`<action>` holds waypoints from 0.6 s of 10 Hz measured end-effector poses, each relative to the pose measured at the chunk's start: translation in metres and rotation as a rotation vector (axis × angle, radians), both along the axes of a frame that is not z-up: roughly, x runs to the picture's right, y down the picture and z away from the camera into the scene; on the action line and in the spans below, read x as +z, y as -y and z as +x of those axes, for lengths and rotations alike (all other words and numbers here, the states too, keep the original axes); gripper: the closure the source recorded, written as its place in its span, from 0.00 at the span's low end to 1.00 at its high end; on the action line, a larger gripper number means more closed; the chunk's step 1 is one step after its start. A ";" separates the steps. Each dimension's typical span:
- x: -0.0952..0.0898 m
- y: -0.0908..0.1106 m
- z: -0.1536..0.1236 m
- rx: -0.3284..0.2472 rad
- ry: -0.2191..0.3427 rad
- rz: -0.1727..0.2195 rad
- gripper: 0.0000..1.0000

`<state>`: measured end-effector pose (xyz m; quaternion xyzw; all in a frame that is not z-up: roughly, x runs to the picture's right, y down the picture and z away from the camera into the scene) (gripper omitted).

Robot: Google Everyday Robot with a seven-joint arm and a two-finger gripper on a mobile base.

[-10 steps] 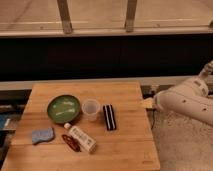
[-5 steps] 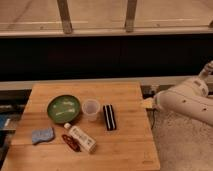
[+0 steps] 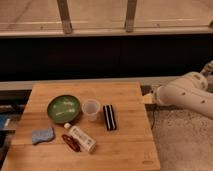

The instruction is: Wipe the white sponge on the table

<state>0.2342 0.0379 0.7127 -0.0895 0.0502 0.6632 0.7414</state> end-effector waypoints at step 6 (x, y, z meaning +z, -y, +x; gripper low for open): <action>0.014 0.042 -0.135 -0.266 0.164 0.017 0.20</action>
